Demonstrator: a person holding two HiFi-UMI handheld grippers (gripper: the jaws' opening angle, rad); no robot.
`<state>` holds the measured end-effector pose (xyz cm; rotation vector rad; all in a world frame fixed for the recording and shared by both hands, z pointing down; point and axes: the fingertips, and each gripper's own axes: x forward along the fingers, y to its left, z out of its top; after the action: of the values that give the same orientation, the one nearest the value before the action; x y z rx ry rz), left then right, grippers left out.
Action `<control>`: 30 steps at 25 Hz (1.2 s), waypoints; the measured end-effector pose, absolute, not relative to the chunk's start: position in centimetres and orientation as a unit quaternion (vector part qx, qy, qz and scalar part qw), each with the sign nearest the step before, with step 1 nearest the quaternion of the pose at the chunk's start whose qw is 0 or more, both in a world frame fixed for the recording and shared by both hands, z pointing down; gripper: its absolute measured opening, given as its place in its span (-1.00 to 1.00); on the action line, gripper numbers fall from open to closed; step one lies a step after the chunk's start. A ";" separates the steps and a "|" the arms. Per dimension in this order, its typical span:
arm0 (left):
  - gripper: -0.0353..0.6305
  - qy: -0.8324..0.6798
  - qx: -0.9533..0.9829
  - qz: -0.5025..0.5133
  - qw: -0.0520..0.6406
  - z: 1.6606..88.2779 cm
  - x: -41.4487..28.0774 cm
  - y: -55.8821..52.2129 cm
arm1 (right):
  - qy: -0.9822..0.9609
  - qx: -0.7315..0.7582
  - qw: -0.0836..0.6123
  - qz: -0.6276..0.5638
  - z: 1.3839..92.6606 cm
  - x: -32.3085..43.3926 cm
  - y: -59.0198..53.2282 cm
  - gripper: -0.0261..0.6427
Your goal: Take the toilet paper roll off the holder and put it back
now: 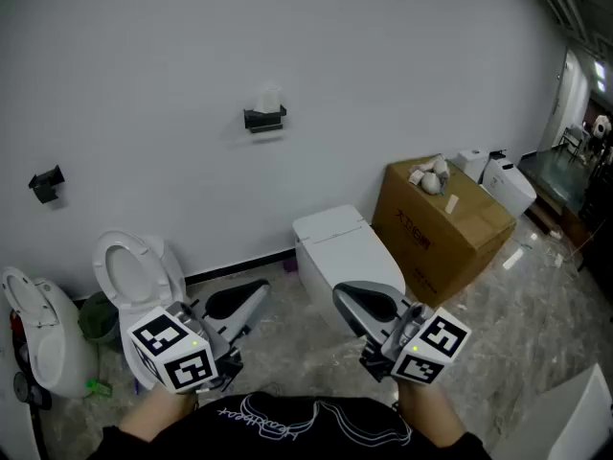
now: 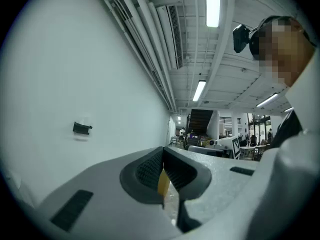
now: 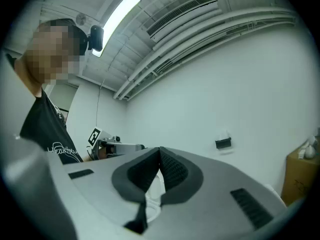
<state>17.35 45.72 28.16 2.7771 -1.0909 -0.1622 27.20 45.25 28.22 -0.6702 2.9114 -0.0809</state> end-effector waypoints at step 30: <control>-0.88 -0.397 0.909 -0.062 0.111 32.1 10.7 36.0 | 0.948 -0.316 0.030 -0.007 31.0 25.6 33.2 0.14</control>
<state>10.73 36.04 32.12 2.6705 -1.1648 -0.1822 25.55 33.18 30.96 -0.9741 2.9230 -0.0218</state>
